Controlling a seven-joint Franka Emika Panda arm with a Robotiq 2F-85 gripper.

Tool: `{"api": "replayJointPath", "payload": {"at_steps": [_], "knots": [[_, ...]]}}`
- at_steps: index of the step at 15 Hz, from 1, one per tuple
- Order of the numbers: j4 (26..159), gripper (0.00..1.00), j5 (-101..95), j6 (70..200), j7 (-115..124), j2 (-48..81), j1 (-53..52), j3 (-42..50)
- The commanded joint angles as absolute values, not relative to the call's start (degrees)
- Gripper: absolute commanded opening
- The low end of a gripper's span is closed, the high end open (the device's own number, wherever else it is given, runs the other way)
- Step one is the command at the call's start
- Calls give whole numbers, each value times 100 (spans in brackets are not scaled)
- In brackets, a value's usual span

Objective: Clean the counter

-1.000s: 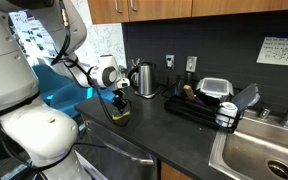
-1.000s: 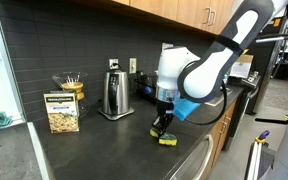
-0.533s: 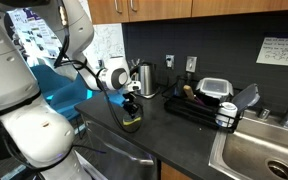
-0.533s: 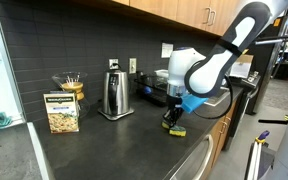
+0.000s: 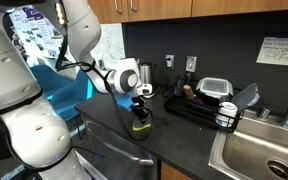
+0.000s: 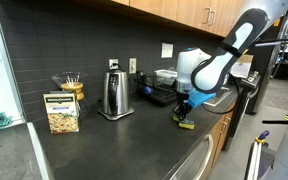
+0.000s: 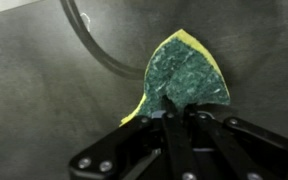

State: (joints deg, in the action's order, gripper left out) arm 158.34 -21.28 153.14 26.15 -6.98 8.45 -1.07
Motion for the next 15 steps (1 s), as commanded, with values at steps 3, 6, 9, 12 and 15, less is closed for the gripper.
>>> {"api": "replayJointPath", "payload": {"at_steps": [3, 6, 9, 12, 15], "knots": [[15879, 3, -2690, 15123, 3142, -844, 1252, 116], [15777, 3, -2891, 15121, 3356, -780, 1444, 248], [15578, 3, -3072, 15140, 3547, -637, 1593, 364], [15331, 3, -3194, 15158, 3750, -481, 1668, 454], [15075, 3, -3287, 15164, 3990, -275, 1632, 526]]}}
